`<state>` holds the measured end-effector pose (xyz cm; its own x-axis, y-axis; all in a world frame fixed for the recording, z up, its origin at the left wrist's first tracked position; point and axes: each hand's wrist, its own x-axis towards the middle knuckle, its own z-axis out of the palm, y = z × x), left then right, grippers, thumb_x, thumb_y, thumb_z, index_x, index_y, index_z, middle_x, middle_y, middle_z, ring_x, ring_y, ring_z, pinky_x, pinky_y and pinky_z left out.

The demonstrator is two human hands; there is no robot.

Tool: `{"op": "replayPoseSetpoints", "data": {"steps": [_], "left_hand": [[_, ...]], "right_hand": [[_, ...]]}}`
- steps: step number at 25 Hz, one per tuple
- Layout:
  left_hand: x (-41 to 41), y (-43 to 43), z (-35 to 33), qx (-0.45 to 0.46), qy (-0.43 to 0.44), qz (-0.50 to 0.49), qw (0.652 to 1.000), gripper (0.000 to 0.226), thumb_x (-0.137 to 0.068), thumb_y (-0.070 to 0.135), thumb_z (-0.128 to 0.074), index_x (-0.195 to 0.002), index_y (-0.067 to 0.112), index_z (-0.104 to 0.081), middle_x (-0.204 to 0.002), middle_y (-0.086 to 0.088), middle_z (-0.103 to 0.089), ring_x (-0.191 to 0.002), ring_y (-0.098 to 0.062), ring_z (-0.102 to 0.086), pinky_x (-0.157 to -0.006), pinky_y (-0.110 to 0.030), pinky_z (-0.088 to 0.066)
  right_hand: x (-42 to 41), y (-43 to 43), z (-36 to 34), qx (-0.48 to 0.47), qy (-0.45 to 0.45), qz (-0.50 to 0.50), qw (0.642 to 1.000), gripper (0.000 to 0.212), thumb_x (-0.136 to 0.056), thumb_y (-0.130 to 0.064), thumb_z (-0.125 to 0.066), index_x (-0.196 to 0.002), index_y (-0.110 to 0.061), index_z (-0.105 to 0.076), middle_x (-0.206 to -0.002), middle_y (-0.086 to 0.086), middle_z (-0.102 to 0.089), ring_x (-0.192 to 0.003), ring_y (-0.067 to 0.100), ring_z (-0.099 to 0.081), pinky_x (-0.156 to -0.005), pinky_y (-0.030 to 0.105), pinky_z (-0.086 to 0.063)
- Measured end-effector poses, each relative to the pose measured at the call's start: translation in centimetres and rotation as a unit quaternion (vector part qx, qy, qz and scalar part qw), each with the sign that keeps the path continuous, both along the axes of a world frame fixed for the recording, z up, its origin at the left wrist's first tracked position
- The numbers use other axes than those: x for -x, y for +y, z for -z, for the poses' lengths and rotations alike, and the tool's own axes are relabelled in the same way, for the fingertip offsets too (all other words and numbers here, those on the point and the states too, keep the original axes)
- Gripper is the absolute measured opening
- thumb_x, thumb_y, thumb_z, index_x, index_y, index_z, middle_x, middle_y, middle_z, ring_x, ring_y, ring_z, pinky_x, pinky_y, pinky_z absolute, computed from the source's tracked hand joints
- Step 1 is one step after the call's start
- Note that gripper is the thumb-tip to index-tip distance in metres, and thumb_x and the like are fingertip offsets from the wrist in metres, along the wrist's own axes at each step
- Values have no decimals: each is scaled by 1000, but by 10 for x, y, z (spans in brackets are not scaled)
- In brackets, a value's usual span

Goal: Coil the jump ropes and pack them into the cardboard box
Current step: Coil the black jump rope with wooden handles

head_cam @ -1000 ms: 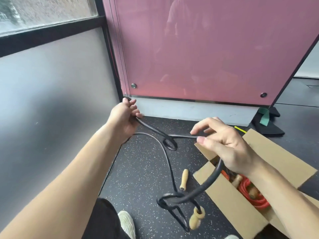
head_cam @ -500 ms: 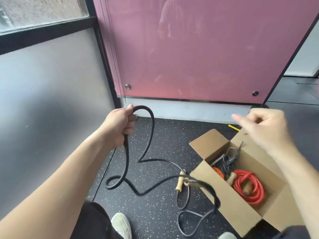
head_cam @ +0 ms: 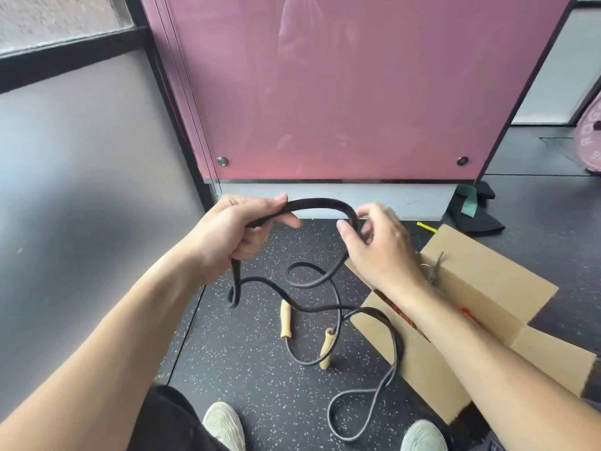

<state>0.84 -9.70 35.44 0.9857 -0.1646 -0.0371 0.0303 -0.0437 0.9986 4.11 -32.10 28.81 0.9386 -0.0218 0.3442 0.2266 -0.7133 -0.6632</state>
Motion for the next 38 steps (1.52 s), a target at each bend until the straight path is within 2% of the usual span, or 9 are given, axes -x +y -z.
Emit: {"op": "replayPoseSetpoints", "data": {"steps": [4,7,13,17,20,23,27,32,38], "left_hand": [[-15,16,12,-100,-44,-186,976,33,-91,51,-66,-79,23,-78,-53,5,-39,-51,-13,-31,-51,-28,-25],[-18,17,28,-250,-81,-278,924,19,-92,51,-63,-91,32,-66,-84,5,-65,-76,-11,-60,-66,-25,-48],[14,-25,35,-281,-99,193,935,35,-91,54,-62,-120,34,-62,-108,10,-69,-99,-8,-67,-87,-32,-54],[7,-51,46,-267,-172,75,945,28,-108,30,-41,-88,20,-58,-68,7,-65,-60,-18,-59,-65,-39,-54],[-7,-48,28,79,-83,-56,992,34,-110,29,-35,-80,18,-46,-54,3,-34,-44,-12,-32,-42,-28,-40],[-14,-34,18,288,-2,-90,954,32,-107,39,-38,-83,20,-47,-56,9,-23,-44,-5,-18,-39,-17,-26],[-23,-20,22,284,-17,-74,956,51,-99,58,-37,-107,14,-62,-67,2,-49,-59,-12,-49,-65,-28,-47],[-9,-29,56,-138,16,159,977,86,-90,76,-34,-121,2,-64,-119,-20,-71,-117,-31,-65,-107,-47,-46],[-2,-46,59,11,-42,52,998,31,-108,34,-38,-85,18,-51,-69,-2,-44,-61,-15,-42,-65,-44,-47]], "right_hand": [[7,13,-4,-39,131,-150,979,50,-103,-50,-44,-74,-14,-64,-68,1,-72,-62,10,-64,-64,29,-47],[17,26,-16,-331,206,-242,888,47,-105,-43,-44,-68,-15,-44,-49,2,-45,-41,16,-42,-51,30,-39],[12,22,-54,-700,173,-274,636,40,-105,-48,-34,-74,-22,-37,-63,-2,-34,-55,13,-34,-62,26,-33],[8,9,-49,-593,215,-255,733,49,-99,-65,-34,-97,-21,-54,-90,6,-65,-88,24,-60,-85,38,-44],[20,10,-25,-131,268,-331,895,46,-85,-70,-58,-118,-39,-57,-118,-11,-68,-113,13,-64,-103,38,-46],[36,25,2,167,271,-344,883,36,-96,-53,-57,-129,-41,-48,-130,-12,-59,-111,8,-60,-94,32,-47],[26,39,11,115,62,-314,940,16,-105,-35,-47,-107,-23,-58,-92,-5,-67,-75,13,-64,-69,35,-55],[23,36,-16,-161,-155,-227,948,13,-104,-18,-52,-102,-8,-60,-77,-1,-66,-66,9,-63,-62,24,-52],[11,30,-20,-264,28,-199,943,37,-89,-66,-54,-111,-37,-58,-100,-6,-69,-92,9,-69,-87,40,-56]]}}
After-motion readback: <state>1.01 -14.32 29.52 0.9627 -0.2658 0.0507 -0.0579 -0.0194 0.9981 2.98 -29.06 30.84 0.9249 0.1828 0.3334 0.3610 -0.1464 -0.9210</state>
